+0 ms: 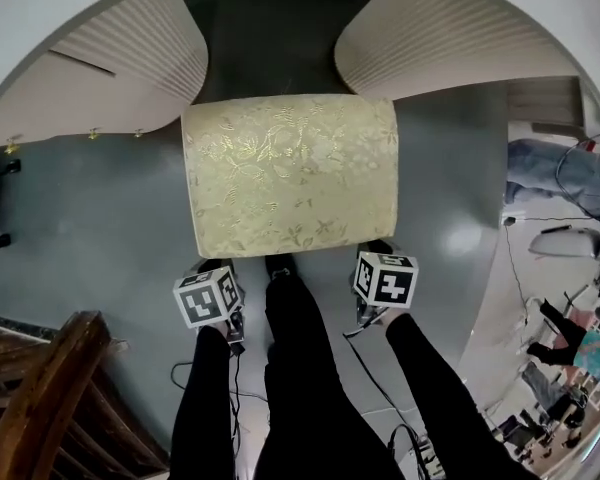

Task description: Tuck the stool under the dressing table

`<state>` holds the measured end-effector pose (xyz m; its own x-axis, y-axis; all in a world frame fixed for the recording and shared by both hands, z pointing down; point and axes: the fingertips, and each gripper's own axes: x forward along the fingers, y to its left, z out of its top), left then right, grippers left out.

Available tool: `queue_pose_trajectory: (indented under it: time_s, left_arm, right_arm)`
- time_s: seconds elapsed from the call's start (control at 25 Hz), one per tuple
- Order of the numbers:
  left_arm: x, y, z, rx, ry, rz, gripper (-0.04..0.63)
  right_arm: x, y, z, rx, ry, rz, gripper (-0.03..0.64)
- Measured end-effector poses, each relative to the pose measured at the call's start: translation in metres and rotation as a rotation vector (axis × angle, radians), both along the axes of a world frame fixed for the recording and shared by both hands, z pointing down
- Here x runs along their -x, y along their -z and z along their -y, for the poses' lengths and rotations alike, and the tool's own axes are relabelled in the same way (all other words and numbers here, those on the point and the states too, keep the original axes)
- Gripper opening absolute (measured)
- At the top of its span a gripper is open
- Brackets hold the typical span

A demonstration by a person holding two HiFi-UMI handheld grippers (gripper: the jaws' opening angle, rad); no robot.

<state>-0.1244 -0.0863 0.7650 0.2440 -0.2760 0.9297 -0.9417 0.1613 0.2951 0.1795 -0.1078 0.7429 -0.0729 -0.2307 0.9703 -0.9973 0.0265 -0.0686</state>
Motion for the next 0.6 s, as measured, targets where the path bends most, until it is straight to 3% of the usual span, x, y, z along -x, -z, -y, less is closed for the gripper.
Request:
queue_pose_trajectory:
  time_s: [0.6]
  left_arm:
    - [-0.011,-0.012,0.008,0.070,0.007,-0.078,0.008]
  right_arm:
    - [-0.002,0.004,0.006,0.044,-0.048,-0.018,0.005]
